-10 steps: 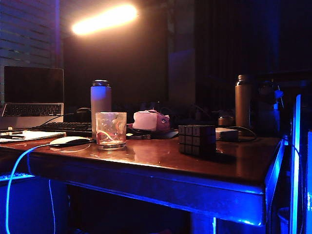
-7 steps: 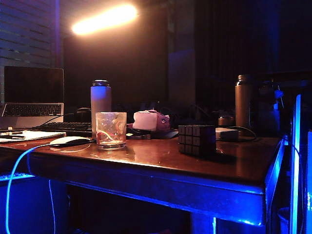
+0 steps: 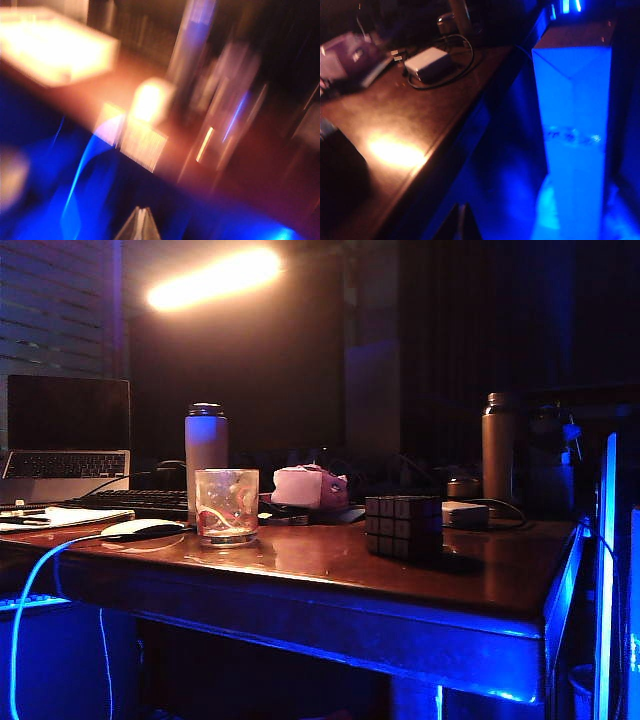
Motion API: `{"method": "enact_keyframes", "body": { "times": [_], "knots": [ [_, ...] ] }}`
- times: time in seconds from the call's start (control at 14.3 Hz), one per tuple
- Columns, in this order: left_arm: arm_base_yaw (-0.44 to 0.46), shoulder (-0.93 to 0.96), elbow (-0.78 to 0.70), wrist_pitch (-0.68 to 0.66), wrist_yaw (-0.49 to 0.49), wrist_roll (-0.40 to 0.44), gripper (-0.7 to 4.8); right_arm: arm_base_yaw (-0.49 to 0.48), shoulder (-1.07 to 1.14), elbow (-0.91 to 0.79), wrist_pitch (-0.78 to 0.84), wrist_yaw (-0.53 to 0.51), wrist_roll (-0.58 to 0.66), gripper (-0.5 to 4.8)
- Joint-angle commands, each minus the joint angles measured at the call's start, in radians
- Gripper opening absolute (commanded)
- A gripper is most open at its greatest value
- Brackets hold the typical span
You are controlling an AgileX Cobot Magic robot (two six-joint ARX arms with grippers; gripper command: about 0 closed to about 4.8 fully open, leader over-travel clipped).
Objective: Stack the Rubik's Cube on top of the glass cup.
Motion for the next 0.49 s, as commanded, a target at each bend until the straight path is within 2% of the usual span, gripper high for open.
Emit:
{"method": "enact_keyframes", "body": {
  "times": [0.07, 0.14, 0.21, 0.28, 0.35, 0.49],
  "knots": [
    [0.002, 0.077, 0.200, 0.065, -0.047, 0.000, 0.03, 0.000, -0.001, 0.045, 0.118, 0.000, 0.038, -0.01],
    [0.002, 0.163, 0.298, 0.068, -0.047, 0.024, 0.03, -0.001, 0.005, 0.083, 0.137, 0.008, 0.034, -0.01],
    [0.002, 0.283, 0.411, 0.068, -0.026, 0.088, 0.03, -0.001, 0.030, 0.126, 0.137, 0.007, 0.020, -0.01],
    [0.002, 0.439, 0.557, 0.050, 0.069, 0.177, 0.03, -0.001, 0.071, 0.172, 0.139, 0.006, -0.010, -0.01],
    [0.002, 0.588, 0.711, -0.021, 0.159, 0.235, 0.03, -0.001, 0.131, 0.224, 0.146, 0.005, -0.048, -0.01],
    [0.000, 0.872, 1.055, -0.298, 0.269, 0.347, 0.03, -0.001, 0.295, 0.344, 0.153, -0.008, -0.129, -0.01]
  ]
}}
